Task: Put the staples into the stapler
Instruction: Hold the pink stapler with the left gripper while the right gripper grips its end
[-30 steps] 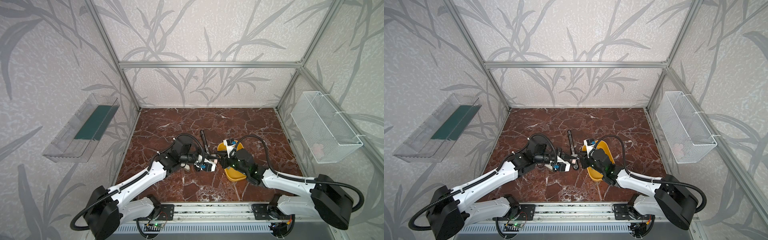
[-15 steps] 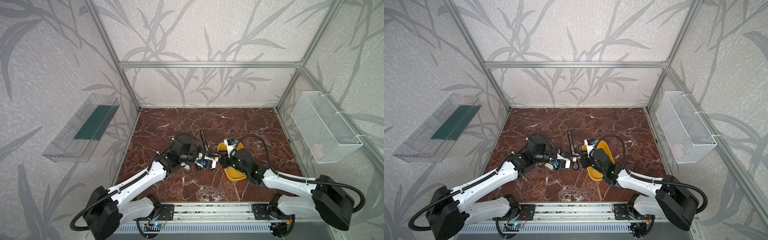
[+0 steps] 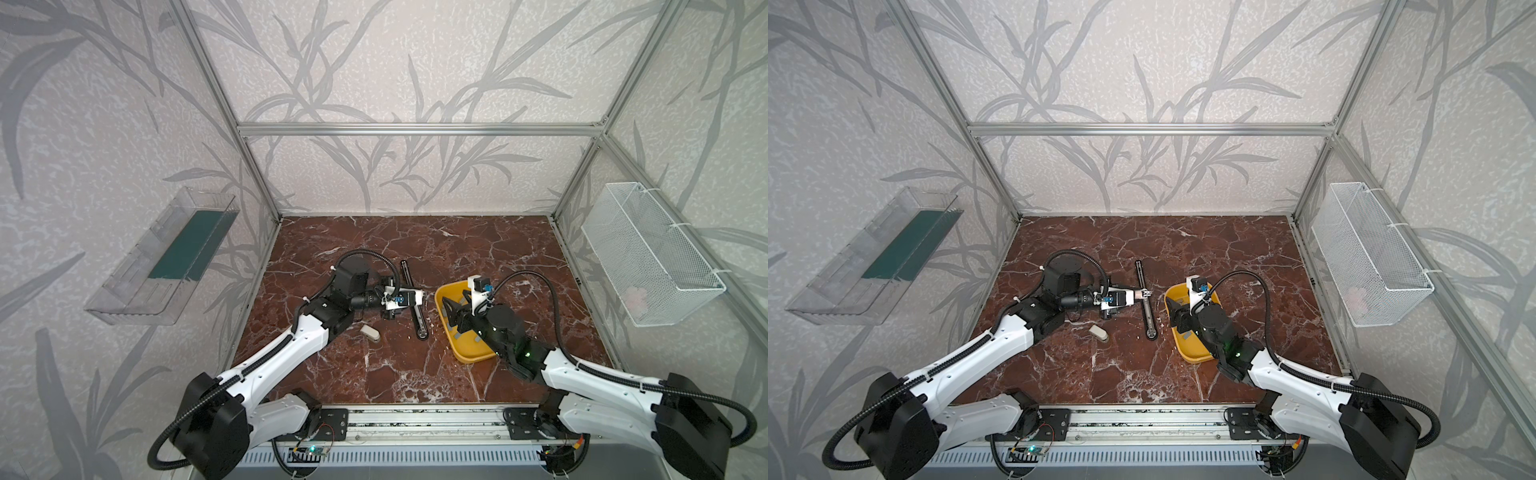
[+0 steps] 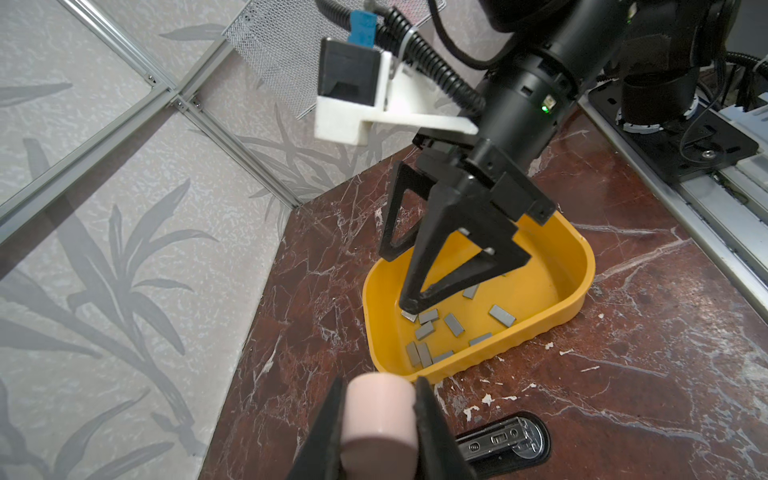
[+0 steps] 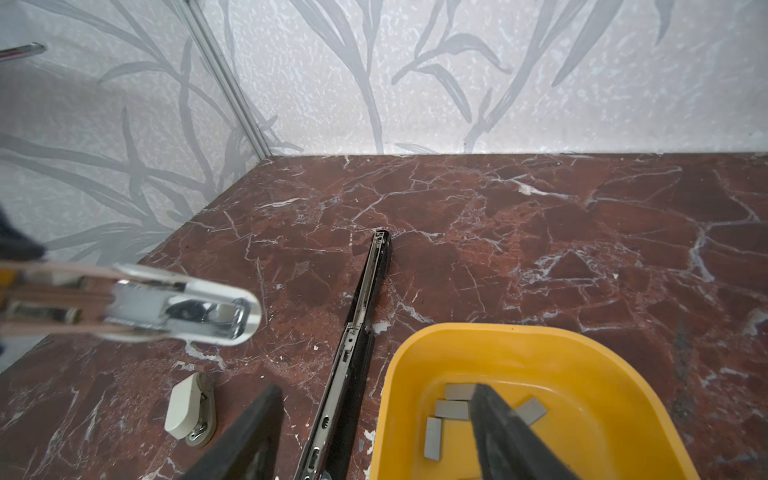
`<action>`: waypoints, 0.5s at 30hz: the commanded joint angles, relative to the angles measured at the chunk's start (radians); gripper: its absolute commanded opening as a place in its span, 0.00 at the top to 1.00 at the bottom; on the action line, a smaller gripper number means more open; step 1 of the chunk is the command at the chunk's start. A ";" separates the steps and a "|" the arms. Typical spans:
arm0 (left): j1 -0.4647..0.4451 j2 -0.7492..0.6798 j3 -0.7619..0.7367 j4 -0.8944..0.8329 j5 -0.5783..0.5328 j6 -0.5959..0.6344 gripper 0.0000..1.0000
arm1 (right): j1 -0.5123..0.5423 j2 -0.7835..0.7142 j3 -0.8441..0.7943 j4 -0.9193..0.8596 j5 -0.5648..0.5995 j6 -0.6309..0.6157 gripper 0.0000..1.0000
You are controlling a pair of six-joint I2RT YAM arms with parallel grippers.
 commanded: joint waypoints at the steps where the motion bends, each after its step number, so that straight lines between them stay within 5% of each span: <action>1: 0.006 0.009 0.053 -0.038 0.015 -0.002 1.00 | 0.009 -0.001 -0.075 0.252 -0.034 -0.093 0.24; 9: 0.006 0.033 0.061 -0.078 0.098 0.038 1.00 | 0.190 0.194 -0.134 0.706 -0.041 -0.448 0.12; 15: 0.005 0.032 0.079 -0.181 0.183 0.119 1.00 | 0.221 0.304 -0.144 0.836 -0.080 -0.450 0.09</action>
